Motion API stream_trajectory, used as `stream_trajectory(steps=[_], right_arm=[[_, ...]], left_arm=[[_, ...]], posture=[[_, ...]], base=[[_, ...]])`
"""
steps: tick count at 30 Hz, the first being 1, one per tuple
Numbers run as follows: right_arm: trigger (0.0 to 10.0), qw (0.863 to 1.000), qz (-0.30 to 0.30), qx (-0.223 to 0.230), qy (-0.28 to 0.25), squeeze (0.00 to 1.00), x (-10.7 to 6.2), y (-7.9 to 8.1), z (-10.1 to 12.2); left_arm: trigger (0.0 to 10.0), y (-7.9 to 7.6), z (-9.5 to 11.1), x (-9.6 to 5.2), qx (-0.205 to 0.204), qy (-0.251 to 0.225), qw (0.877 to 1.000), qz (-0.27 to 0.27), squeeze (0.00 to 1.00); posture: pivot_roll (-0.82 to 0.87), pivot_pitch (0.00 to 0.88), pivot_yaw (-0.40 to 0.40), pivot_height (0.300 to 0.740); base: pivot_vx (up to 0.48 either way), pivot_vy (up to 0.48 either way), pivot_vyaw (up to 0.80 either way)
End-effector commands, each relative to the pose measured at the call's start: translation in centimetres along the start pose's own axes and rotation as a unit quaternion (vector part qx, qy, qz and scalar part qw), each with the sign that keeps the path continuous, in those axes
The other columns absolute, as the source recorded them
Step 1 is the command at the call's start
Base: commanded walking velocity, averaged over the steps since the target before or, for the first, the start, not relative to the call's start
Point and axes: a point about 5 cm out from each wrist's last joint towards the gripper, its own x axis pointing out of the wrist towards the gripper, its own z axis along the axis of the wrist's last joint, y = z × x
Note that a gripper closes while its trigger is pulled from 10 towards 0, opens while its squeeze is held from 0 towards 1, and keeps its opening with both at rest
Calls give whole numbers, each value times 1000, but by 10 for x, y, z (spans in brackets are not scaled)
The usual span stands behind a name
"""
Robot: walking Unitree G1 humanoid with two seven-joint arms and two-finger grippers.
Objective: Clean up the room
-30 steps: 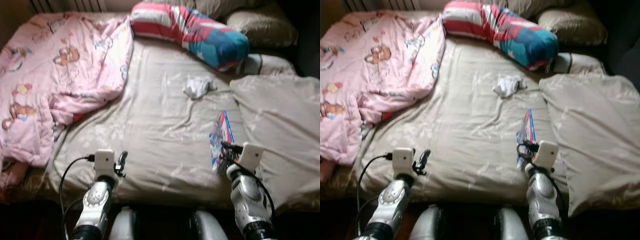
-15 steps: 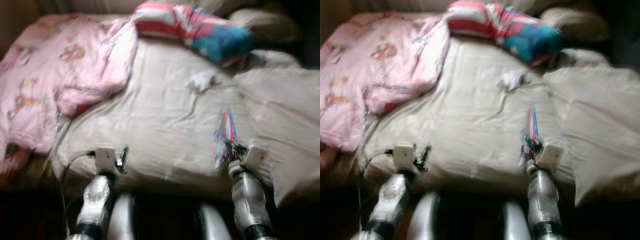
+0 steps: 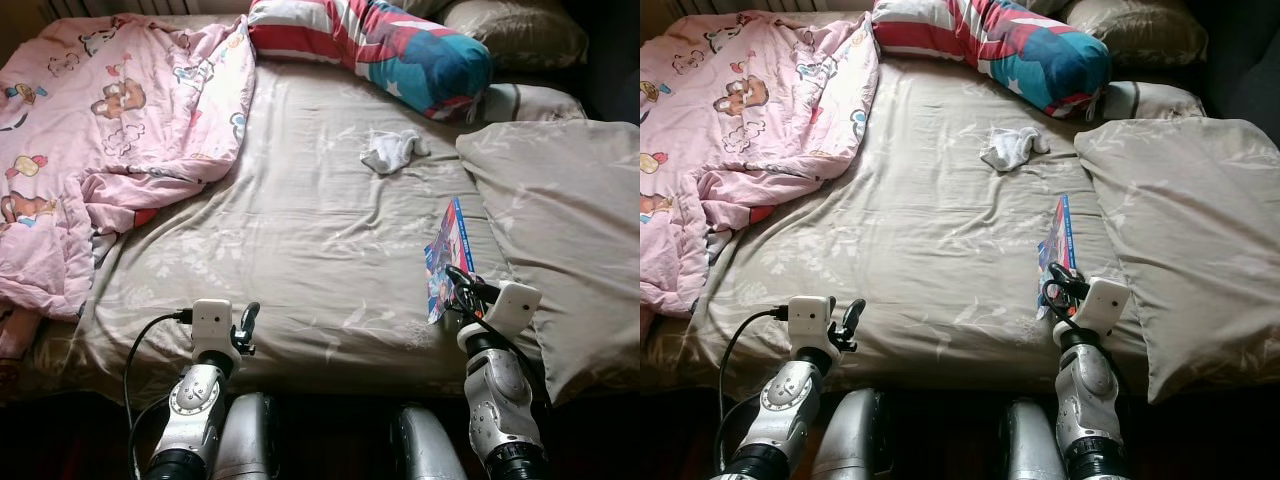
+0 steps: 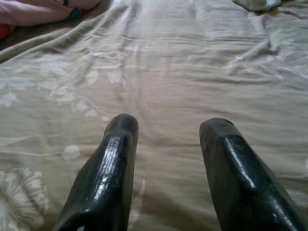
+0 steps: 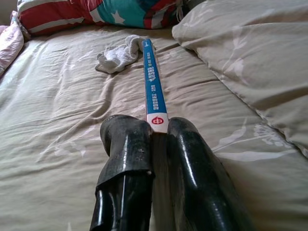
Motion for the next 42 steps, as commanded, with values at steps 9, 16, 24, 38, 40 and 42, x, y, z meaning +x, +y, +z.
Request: stream_trajectory(steps=[9, 16, 24, 38, 40, 42], right_arm=[[10000, 1000, 3, -11, -24, 0, 4, -5, 11], [10000, 1000, -3, -10, -22, 0, 5, -8, 11], [10000, 999, -37, -10, -8, 0, 9, -25, 14], [10000, 990, -42, 129, 29, 0, 16, -53, 13], [10000, 987, -24, 159, 13, 0, 18, -52, 18], [10000, 982, -4, 186, 0, 0, 20, -50, 23]], left_arm=[[10000, 3, -4, -3, 2, 12, 1000, 2, 0], [10000, 4, -3, -2, 4, 10, 1000, 3, 0], [10000, 8, -3, -2, 7, 10, 1000, 5, 0], [10000, 9, -1, -2, 13, 9, 1000, 0, 0], [10000, 10, -1, -2, 14, 10, 1000, 0, 0], [10000, 11, -1, -2, 15, 10, 1000, 0, 0]], posture=[[-21, 217, 35, 622], [-19, 212, 37, 622], [-14, 206, 40, 622], [-5, 218, 61, 622], [0, 222, 66, 622], [-1, 224, 69, 622]], base=[[283, 0, 0], [257, 0, 0], [0, 0, 0], [0, 0, 0], [0, 0, 0], [0, 0, 0]])
